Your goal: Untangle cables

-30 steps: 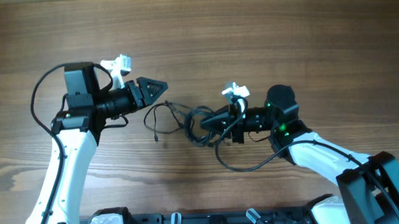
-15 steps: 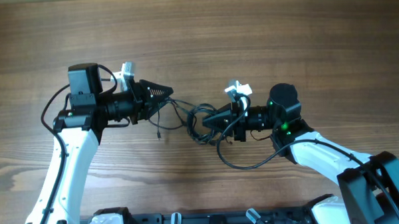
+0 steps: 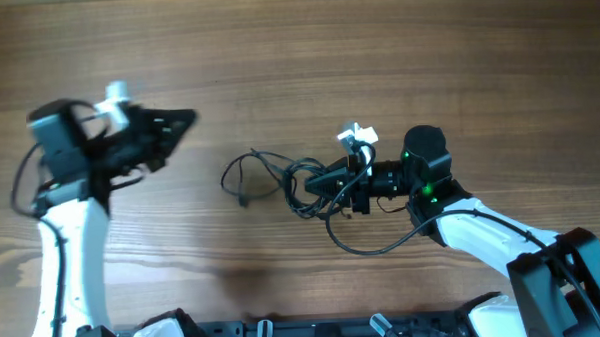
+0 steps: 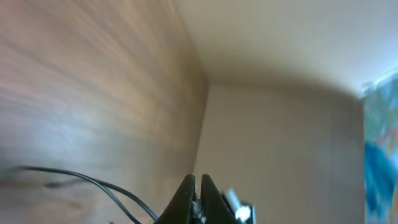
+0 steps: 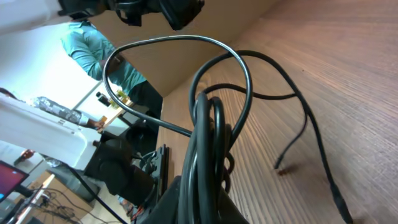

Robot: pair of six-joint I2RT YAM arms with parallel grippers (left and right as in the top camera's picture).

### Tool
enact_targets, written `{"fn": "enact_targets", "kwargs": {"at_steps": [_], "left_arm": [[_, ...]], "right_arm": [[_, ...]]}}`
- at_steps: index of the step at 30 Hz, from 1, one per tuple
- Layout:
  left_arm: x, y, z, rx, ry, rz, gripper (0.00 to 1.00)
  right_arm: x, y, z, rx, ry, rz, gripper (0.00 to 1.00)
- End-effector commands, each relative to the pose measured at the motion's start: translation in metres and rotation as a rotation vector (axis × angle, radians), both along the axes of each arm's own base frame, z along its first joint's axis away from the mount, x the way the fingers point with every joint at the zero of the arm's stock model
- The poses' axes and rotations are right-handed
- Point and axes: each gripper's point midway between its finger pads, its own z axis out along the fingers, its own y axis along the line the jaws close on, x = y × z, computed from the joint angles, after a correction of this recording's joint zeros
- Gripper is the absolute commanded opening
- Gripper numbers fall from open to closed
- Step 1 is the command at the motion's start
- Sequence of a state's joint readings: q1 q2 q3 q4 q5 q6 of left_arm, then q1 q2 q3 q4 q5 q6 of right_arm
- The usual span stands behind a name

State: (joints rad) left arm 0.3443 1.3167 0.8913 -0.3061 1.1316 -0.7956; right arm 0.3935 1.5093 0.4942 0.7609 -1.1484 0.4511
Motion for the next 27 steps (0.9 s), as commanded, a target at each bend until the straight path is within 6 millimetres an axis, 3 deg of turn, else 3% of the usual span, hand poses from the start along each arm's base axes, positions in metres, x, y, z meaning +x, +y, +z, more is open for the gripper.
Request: {"fn": "enact_targets", "kwargs": {"at_steps": [1,3,7,9,12,15,19,24,27], "left_arm": [[0.002,0.044,0.001,-0.008,-0.001,0.119,0.04],[-0.003,0.037,0.006,-0.004,-0.059,0.058,0.04],[-0.016,-0.004,0.000,0.130,-0.230,-0.148,0.41],[-0.016,-0.021,-0.011,0.215,-0.249,-0.202,0.47],[-0.010,-0.034,-0.033,0.348,-0.194,-0.200,0.49],[-0.010,-0.040,-0.051,0.441,-0.127,-0.193,0.49],[-0.021,-0.038,-0.077,0.545,0.002,-0.182,0.48],[-0.042,-0.040,-0.097,0.603,0.131,-0.209,0.38],[-0.039,-0.034,-0.100,0.601,0.190,-0.141,0.38]], "right_arm": [[-0.003,0.000,-0.002,0.002,0.006,0.019,0.13],[-0.003,0.000,-0.002,0.001,0.002,0.019,0.13],[-0.004,-0.001,-0.006,-0.009,-0.068,0.029,0.18],[0.008,-0.004,-0.023,-0.078,-0.060,-0.053,0.19],[0.034,-0.023,-0.072,-0.283,0.092,-0.284,0.59],[0.037,-0.029,-0.082,-0.320,0.146,-0.334,1.00],[0.051,-0.035,-0.084,-0.318,0.237,-0.447,1.00],[0.066,-0.036,-0.038,-0.145,0.355,-0.550,1.00],[0.058,-0.038,-0.033,-0.125,0.503,-0.586,1.00]]}}
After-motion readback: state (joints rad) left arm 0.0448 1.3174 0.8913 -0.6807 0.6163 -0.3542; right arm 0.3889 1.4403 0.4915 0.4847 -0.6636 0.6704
